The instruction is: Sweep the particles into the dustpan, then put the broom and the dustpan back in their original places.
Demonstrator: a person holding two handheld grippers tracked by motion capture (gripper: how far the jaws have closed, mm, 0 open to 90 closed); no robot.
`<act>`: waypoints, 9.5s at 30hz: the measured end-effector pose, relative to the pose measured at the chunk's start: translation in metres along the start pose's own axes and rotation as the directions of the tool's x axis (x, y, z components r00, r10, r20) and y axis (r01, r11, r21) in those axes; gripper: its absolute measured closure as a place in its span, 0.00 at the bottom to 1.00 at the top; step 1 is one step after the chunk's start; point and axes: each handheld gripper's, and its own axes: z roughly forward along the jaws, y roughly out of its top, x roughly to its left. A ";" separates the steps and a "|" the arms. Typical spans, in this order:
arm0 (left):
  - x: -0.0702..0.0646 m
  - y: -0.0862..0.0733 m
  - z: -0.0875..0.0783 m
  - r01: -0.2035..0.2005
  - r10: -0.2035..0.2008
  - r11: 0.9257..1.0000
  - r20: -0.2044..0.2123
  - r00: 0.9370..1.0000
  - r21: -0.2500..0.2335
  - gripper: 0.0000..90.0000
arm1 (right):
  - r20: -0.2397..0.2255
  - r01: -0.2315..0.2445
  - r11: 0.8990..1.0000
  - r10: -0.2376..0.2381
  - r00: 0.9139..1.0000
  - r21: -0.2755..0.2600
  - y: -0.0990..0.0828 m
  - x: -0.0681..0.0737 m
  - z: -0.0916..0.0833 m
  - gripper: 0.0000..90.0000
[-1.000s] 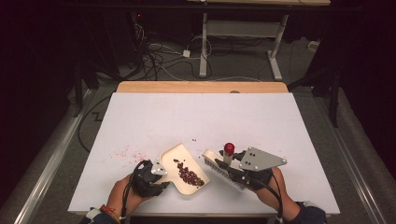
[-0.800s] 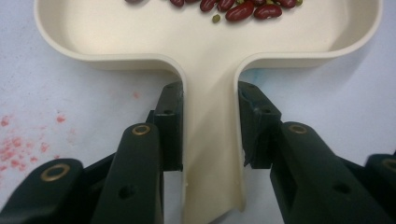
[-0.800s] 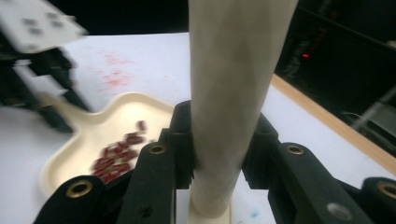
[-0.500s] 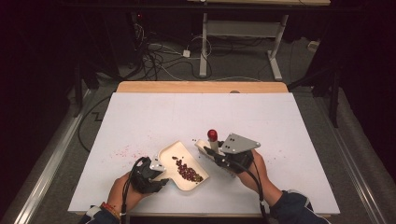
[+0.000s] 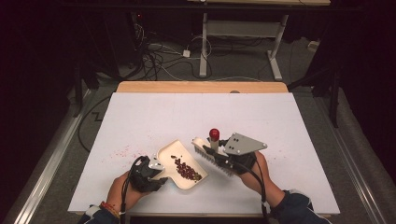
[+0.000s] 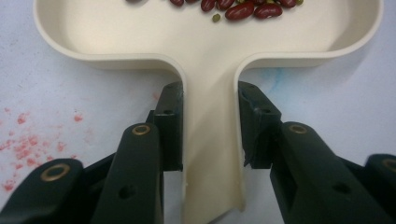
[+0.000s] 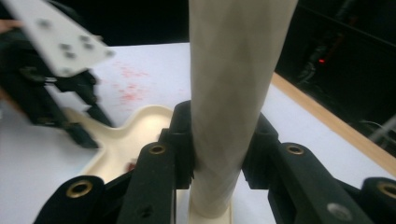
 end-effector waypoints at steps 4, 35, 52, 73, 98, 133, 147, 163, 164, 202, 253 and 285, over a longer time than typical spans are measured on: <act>0.004 0.000 0.001 0.011 -0.011 1.000 0.006 1.000 -0.002 0.70 | 0.059 0.022 1.000 -0.022 0.998 0.001 -0.005 -0.022 0.014 0.78; 0.029 0.013 0.004 0.046 -0.046 0.999 -0.010 0.999 0.002 0.70 | -0.099 0.015 0.999 -0.018 0.995 -0.037 0.003 -0.005 0.062 0.78; 0.028 0.014 0.005 0.065 -0.065 0.998 -0.007 0.998 -0.021 0.71 | -0.008 0.109 0.992 -0.110 0.994 -0.060 -0.002 0.003 0.079 0.78; 0.031 0.009 0.002 0.090 -0.091 0.995 -0.020 0.996 -0.038 0.71 | -0.054 0.057 0.996 -0.061 0.997 -0.066 0.013 0.011 0.051 0.78; 0.031 0.009 0.006 0.117 -0.118 0.992 -0.033 0.992 -0.044 0.71 | -0.087 0.031 0.999 -0.034 0.996 -0.038 0.006 0.028 0.033 0.78; 0.030 0.008 0.005 0.119 -0.121 0.991 -0.032 0.992 -0.056 0.71 | -0.133 0.069 0.993 -0.081 0.988 -0.094 0.017 0.022 0.107 0.78; 0.031 0.006 0.005 0.115 -0.117 0.991 -0.032 0.993 -0.062 0.71 | -0.117 0.035 0.991 -0.050 0.992 -0.126 0.023 0.020 0.087 0.78; 0.033 0.005 0.003 0.119 -0.123 0.991 -0.055 0.991 -0.064 0.71 | -0.033 0.013 0.993 -0.017 0.999 -0.121 0.011 -0.027 0.021 0.78; 0.033 0.004 0.003 0.118 -0.122 0.991 -0.056 0.991 -0.063 0.71 | -0.025 0.014 0.993 -0.017 1.000 -0.120 0.009 -0.031 0.016 0.78; 0.058 -0.018 -0.003 0.202 -0.209 0.976 -0.085 0.974 -0.087 0.71 | -0.023 -0.088 0.996 0.087 0.996 -0.010 -0.062 -0.054 -0.104 0.78; 0.032 -0.042 -0.025 0.097 -0.136 0.931 -0.089 0.987 -0.351 0.31 | 0.229 -0.265 0.923 0.204 0.952 0.279 -0.081 -0.169 0.024 0.56; 0.018 -0.039 -0.017 -0.024 -0.029 0.929 -0.137 0.990 -0.368 0.19 | 0.307 -0.264 0.956 0.215 0.927 0.127 -0.058 -0.147 0.025 0.29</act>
